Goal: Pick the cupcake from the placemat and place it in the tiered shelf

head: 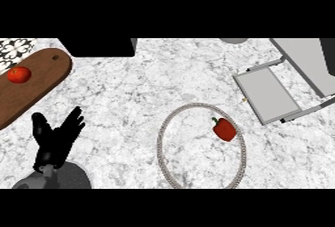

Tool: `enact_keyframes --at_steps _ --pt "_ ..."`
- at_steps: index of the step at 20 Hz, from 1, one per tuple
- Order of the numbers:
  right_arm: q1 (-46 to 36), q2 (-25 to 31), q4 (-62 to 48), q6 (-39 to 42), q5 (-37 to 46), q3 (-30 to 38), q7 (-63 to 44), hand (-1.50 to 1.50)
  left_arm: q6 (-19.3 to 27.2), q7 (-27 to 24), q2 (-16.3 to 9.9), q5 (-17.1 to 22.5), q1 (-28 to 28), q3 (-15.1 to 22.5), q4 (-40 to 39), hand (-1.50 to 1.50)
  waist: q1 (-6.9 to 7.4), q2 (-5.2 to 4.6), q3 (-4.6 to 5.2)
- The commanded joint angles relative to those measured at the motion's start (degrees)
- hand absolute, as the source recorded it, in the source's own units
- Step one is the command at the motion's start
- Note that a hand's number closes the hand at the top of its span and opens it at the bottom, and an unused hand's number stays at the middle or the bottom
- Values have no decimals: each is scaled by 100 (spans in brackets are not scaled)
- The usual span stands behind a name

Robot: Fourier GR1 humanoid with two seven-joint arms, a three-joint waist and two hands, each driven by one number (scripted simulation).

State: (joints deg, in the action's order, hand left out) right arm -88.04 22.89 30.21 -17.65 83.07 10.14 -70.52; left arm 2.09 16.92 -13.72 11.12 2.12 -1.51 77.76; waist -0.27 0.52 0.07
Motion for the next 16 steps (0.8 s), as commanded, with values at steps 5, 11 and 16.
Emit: enact_keyframes --at_steps 5,11,16 --pt "361 488 165 697 -329 596 -304 150 -46 -47 -2 -22 -74 -20 41 0 -7 -23 -7" --pt "1025 261 709 890 -293 531 -198 150 -129 -52 -37 26 -102 -131 -58 0 -26 -9 -4" --pt "1518 680 657 449 -394 818 319 150 117 -133 195 -226 -151 61 156 0 62 -54 -7"
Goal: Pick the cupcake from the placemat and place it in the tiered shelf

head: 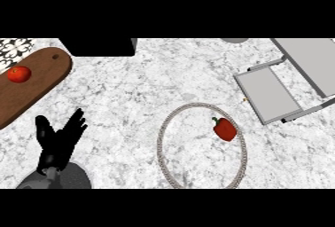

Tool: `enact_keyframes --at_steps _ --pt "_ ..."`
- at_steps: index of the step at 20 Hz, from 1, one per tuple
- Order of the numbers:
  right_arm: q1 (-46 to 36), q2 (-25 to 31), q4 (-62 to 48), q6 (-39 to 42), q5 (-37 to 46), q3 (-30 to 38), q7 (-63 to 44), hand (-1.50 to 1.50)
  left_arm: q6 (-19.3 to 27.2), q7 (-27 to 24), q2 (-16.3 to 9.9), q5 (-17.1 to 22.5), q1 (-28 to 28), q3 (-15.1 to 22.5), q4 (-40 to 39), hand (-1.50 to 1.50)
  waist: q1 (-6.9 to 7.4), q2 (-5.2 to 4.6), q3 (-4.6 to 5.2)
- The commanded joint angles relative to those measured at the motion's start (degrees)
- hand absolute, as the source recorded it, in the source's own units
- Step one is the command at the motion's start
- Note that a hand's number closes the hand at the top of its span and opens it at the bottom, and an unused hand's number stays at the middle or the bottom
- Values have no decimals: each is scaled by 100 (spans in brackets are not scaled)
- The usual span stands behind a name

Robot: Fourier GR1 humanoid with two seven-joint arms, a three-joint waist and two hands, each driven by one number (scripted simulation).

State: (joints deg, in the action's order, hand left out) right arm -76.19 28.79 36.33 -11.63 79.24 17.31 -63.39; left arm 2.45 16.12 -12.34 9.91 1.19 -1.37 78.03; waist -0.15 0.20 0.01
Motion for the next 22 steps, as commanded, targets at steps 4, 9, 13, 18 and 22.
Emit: enact_keyframes --at_steps 4,9,13,18,22 --pt "685 277 177 -63 -123 227 -24 150 -176 166 -116 140 227 -165 2 0 33 -27 -2" --pt "672 129 336 -185 -28 173 -166 150 -24 373 57 -50 70 58 347 0 71 -18 -2" --pt "820 240 540 -211 -183 189 261 150 -161 -247 108 -125 -42 -55 -184 0 56 -26 1" --pt "622 409 244 -139 -217 261 322 150 -111 -87 96 -183 69 -70 -20 0 101 -39 0" --pt "619 469 511 654 -313 245 190 150 154 184 240 -325 326 -3 -112 0 46 -25 1"
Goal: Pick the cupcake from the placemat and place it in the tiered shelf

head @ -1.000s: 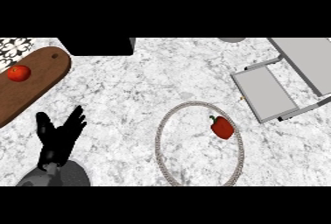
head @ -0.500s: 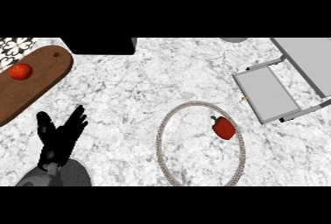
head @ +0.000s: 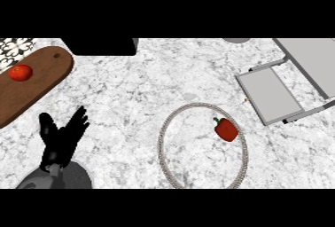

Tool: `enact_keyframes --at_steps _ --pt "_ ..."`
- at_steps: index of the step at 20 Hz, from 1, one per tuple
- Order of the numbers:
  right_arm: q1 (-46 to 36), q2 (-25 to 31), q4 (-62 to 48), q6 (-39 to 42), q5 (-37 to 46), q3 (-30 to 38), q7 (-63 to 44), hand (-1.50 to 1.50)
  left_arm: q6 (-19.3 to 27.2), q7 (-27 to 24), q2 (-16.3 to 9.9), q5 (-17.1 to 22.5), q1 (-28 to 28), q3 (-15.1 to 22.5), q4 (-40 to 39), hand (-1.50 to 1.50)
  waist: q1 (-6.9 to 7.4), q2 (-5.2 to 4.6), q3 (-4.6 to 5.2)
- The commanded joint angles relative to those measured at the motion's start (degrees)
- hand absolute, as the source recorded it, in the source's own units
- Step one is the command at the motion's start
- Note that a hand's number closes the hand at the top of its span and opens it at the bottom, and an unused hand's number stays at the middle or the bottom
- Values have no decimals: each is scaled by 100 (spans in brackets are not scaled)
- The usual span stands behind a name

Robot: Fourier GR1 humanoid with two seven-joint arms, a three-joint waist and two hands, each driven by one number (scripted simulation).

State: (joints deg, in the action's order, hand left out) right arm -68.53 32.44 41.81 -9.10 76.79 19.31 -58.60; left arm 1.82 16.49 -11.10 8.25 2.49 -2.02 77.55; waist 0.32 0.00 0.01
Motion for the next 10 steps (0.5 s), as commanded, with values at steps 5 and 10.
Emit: enact_keyframes --at_steps 5,10 --pt "236 -180 629 -1339 133 384 -778 -150 49 159 84 -14 51 37 72 0 -7 -5 -5" --pt "186 -276 1030 -1820 -34 684 -487 -150 -149 -95 -127 30 -9 -147 -71 0 25 -13 -1"
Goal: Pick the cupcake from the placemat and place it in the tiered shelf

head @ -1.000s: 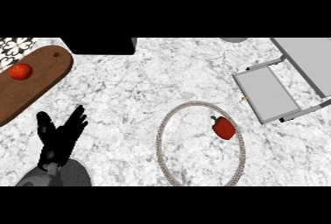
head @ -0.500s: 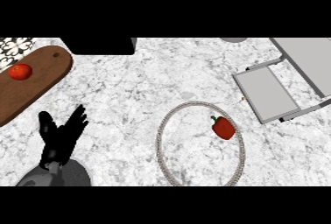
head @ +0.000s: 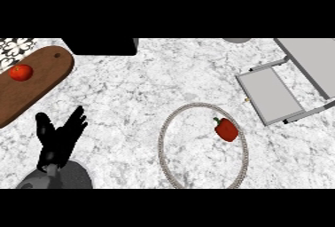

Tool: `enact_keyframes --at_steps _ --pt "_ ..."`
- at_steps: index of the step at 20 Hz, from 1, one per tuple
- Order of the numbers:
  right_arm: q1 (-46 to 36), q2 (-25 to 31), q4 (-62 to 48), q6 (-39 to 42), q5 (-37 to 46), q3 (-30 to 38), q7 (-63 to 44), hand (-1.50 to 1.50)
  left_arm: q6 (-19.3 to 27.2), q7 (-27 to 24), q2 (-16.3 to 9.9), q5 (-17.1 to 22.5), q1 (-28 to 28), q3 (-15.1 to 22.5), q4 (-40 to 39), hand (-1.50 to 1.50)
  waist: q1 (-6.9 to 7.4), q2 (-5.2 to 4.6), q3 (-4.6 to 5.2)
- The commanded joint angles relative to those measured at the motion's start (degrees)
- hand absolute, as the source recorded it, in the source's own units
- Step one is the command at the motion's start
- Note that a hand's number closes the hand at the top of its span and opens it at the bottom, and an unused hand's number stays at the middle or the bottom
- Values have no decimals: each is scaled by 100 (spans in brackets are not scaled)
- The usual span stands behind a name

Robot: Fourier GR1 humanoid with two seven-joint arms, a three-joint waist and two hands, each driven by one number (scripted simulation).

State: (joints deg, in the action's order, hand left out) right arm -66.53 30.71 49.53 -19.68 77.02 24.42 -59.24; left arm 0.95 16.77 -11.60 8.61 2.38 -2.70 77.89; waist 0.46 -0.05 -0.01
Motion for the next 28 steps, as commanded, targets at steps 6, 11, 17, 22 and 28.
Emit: enact_keyframes --at_steps 6,11,17,22,28 --pt "-159 -189 636 -1529 -163 640 -343 -150 -3 75 26 -38 79 39 66 0 46 -6 -2" --pt "164 -148 1456 -1776 697 666 -707 -150 71 84 157 -60 -3 79 58 0 -46 27 5" --pt "458 -139 2853 -967 1570 931 -1191 -150 24 134 -35 -4 -21 -120 21 0 -149 71 8" --pt "866 -406 4545 -269 1563 1342 -1132 -150 -51 149 -93 105 42 -247 -80 0 -271 102 5" --pt "1399 -982 6755 1140 1248 1369 -956 -150 -18 -37 2 16 -104 -200 -119 0 -284 103 8"
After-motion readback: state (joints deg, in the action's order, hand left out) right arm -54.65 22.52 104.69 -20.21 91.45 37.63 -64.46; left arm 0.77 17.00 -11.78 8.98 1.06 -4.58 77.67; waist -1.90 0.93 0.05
